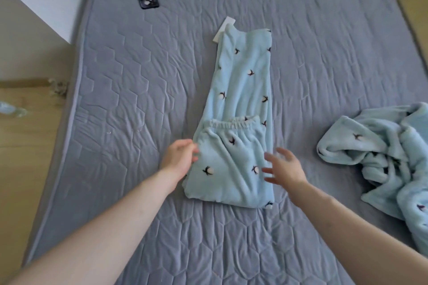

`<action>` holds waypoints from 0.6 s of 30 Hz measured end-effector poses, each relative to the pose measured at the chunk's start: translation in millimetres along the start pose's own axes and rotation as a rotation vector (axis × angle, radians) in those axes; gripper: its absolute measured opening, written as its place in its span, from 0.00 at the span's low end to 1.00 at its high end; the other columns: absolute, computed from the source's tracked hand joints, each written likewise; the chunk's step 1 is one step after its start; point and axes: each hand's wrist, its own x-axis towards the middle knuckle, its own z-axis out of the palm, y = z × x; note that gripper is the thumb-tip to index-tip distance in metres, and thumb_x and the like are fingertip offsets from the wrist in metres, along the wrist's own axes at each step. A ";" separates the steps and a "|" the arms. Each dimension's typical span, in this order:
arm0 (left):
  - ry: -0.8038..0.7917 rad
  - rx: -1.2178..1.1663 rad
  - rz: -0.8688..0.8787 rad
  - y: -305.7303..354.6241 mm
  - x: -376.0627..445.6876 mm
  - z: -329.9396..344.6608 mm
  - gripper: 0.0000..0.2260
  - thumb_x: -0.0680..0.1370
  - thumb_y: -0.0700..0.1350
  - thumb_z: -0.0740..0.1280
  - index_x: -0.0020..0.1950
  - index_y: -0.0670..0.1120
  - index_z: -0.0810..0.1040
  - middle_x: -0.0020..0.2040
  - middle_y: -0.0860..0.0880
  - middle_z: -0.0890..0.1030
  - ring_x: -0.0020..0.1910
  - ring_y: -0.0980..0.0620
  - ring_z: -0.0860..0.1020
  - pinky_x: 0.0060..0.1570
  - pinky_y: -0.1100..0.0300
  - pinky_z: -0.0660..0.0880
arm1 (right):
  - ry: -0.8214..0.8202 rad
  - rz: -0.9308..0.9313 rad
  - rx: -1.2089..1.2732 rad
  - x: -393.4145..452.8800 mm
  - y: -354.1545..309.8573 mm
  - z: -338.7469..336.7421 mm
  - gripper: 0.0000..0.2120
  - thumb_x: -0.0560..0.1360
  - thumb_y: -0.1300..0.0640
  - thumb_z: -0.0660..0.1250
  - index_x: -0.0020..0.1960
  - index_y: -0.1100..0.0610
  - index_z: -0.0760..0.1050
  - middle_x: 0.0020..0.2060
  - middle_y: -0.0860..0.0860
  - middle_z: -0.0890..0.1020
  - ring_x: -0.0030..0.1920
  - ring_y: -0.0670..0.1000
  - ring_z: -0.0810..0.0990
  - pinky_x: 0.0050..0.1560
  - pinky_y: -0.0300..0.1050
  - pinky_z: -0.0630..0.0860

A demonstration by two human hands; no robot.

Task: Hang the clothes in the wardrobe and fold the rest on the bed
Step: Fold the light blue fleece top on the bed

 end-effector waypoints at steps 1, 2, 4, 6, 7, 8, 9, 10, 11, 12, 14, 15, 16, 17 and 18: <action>0.027 0.125 -0.006 -14.8 0.1 1.7 0.15 0.80 0.46 0.68 0.66 0.46 0.78 0.58 0.49 0.84 0.51 0.49 0.82 0.56 0.57 0.76 | 0.025 -0.010 -0.152 0.9 10.9 3.7 0.32 0.79 0.50 0.72 0.79 0.52 0.64 0.65 0.51 0.80 0.53 0.55 0.85 0.54 0.54 0.83; 0.043 0.222 -0.021 -30.5 -1.7 2.3 0.17 0.79 0.47 0.70 0.67 0.46 0.77 0.61 0.50 0.82 0.53 0.51 0.79 0.56 0.58 0.73 | 0.029 -0.016 -0.272 0.8 23.0 6.8 0.35 0.78 0.49 0.72 0.80 0.52 0.61 0.68 0.51 0.78 0.55 0.54 0.83 0.57 0.53 0.81; 0.069 0.302 -0.059 -61.2 -2.7 0.4 0.24 0.77 0.49 0.73 0.70 0.45 0.74 0.66 0.47 0.78 0.56 0.51 0.76 0.55 0.59 0.69 | 0.022 -0.009 -0.364 1.9 47.1 10.8 0.38 0.76 0.49 0.74 0.80 0.53 0.60 0.66 0.50 0.77 0.56 0.53 0.80 0.58 0.51 0.79; 0.066 0.330 -0.114 -83.9 2.8 -3.4 0.35 0.74 0.53 0.76 0.76 0.44 0.68 0.74 0.45 0.72 0.67 0.47 0.74 0.63 0.56 0.70 | 0.041 -0.001 -0.345 9.1 64.9 12.7 0.39 0.74 0.49 0.76 0.79 0.52 0.62 0.57 0.46 0.78 0.51 0.51 0.77 0.55 0.50 0.78; 0.040 0.334 -0.149 -91.7 7.5 -5.1 0.40 0.72 0.55 0.77 0.79 0.45 0.65 0.76 0.45 0.70 0.71 0.46 0.72 0.67 0.54 0.69 | 0.050 0.017 -0.315 14.2 70.0 13.7 0.39 0.73 0.48 0.77 0.78 0.52 0.63 0.55 0.44 0.78 0.50 0.50 0.77 0.54 0.49 0.78; 0.000 0.314 -0.186 -96.1 12.7 -5.6 0.43 0.70 0.58 0.78 0.80 0.46 0.64 0.76 0.47 0.70 0.72 0.46 0.72 0.67 0.54 0.69 | 0.056 0.042 -0.282 20.8 72.4 15.1 0.40 0.72 0.47 0.78 0.78 0.52 0.63 0.55 0.45 0.78 0.52 0.51 0.77 0.56 0.49 0.78; -0.046 0.268 -0.215 -98.9 19.0 -4.7 0.44 0.69 0.59 0.79 0.79 0.47 0.66 0.72 0.50 0.74 0.69 0.48 0.75 0.65 0.56 0.72 | 0.061 0.068 -0.254 27.4 73.0 16.8 0.41 0.71 0.46 0.79 0.78 0.52 0.64 0.59 0.47 0.79 0.55 0.52 0.78 0.58 0.50 0.78; -0.093 0.206 -0.232 -99.4 25.4 -2.6 0.43 0.66 0.60 0.81 0.76 0.48 0.69 0.67 0.52 0.79 0.63 0.51 0.79 0.60 0.58 0.75 | 0.063 0.087 -0.232 34.2 73.3 18.4 0.41 0.70 0.44 0.79 0.77 0.51 0.65 0.62 0.49 0.79 0.57 0.54 0.79 0.60 0.52 0.78; -0.140 0.141 -0.237 -97.6 30.8 0.3 0.41 0.63 0.60 0.82 0.72 0.49 0.73 0.61 0.54 0.83 0.58 0.54 0.82 0.57 0.58 0.78 | 0.058 0.097 -0.217 40.2 73.2 20.1 0.41 0.69 0.43 0.80 0.76 0.51 0.66 0.62 0.49 0.79 0.58 0.54 0.80 0.59 0.52 0.79; -0.183 0.092 -0.236 -95.3 34.6 3.8 0.41 0.60 0.60 0.83 0.69 0.50 0.75 0.57 0.55 0.85 0.54 0.54 0.84 0.55 0.57 0.80 | 0.049 0.099 -0.203 45.2 73.2 21.6 0.40 0.69 0.43 0.80 0.75 0.50 0.67 0.59 0.48 0.80 0.56 0.54 0.81 0.54 0.50 0.79; -0.219 0.029 -0.231 -92.5 41.3 11.5 0.39 0.57 0.59 0.83 0.65 0.52 0.78 0.54 0.54 0.87 0.52 0.52 0.85 0.55 0.53 0.81 | 0.026 0.106 -0.177 50.8 71.8 24.0 0.34 0.68 0.42 0.80 0.68 0.49 0.71 0.53 0.46 0.80 0.50 0.51 0.82 0.41 0.45 0.78; -0.218 -0.002 -0.237 -92.6 43.3 14.2 0.38 0.56 0.58 0.83 0.64 0.52 0.79 0.53 0.53 0.87 0.51 0.51 0.86 0.54 0.53 0.82 | 0.018 0.115 -0.161 51.9 72.1 24.4 0.29 0.68 0.42 0.80 0.63 0.49 0.73 0.50 0.46 0.81 0.47 0.50 0.83 0.37 0.43 0.77; -0.207 -0.028 -0.250 -94.5 43.9 16.0 0.37 0.56 0.57 0.83 0.63 0.51 0.80 0.52 0.52 0.87 0.50 0.50 0.86 0.54 0.53 0.82 | 0.012 0.120 -0.143 52.2 73.7 24.3 0.24 0.68 0.43 0.81 0.58 0.50 0.76 0.47 0.46 0.83 0.45 0.50 0.83 0.34 0.42 0.76; -0.186 -0.042 -0.264 -97.4 42.0 16.9 0.36 0.57 0.56 0.83 0.63 0.50 0.80 0.52 0.50 0.87 0.50 0.49 0.86 0.55 0.52 0.82 | 0.008 0.121 -0.129 50.7 75.7 23.6 0.20 0.68 0.43 0.81 0.53 0.50 0.78 0.45 0.47 0.84 0.44 0.50 0.84 0.33 0.41 0.77; -0.160 -0.039 -0.277 -100.7 39.0 17.1 0.35 0.58 0.55 0.83 0.63 0.48 0.81 0.52 0.49 0.87 0.50 0.48 0.86 0.56 0.52 0.82 | 0.007 0.116 -0.118 48.0 77.4 22.6 0.17 0.69 0.44 0.81 0.50 0.49 0.79 0.44 0.47 0.85 0.43 0.50 0.85 0.33 0.41 0.77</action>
